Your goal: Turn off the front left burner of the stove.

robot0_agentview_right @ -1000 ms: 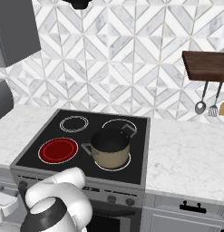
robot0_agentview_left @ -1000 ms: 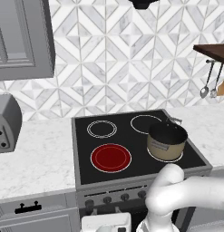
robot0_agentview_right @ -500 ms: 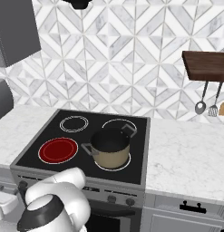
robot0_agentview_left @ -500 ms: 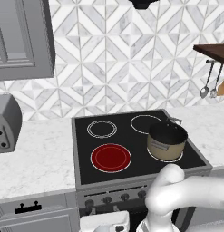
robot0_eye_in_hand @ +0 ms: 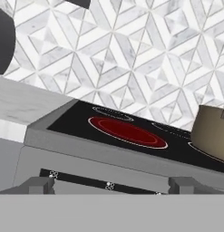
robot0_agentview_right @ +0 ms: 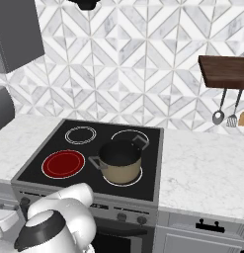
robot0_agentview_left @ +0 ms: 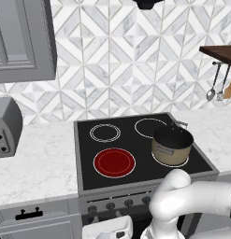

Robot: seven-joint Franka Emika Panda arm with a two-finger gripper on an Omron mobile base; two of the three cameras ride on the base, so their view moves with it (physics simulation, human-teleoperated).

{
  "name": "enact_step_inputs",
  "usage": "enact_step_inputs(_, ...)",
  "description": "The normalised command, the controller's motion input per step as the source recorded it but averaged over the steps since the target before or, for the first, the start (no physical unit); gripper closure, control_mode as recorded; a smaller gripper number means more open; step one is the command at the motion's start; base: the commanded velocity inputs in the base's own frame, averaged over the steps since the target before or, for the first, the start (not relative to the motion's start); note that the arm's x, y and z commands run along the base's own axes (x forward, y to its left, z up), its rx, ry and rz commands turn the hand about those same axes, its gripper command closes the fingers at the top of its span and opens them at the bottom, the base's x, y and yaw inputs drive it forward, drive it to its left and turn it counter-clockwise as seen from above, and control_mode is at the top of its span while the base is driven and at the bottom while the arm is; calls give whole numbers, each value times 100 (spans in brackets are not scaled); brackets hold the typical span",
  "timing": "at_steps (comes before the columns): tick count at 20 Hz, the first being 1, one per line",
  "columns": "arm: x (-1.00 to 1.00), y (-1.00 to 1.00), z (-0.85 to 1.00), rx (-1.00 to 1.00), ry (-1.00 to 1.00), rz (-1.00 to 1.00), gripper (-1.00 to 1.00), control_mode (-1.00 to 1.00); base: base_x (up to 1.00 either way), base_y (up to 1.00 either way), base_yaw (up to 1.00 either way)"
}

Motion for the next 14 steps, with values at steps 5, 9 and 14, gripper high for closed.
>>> enact_step_inputs(5,0,0,0,-10,3,2,-100,-100,0,0,0)
enact_step_inputs(9,0,0,0,-4,1,3,-100,-100,0,0,0)
enact_step_inputs(14,0,0,0,0,0,2,-100,-100,0,0,0)
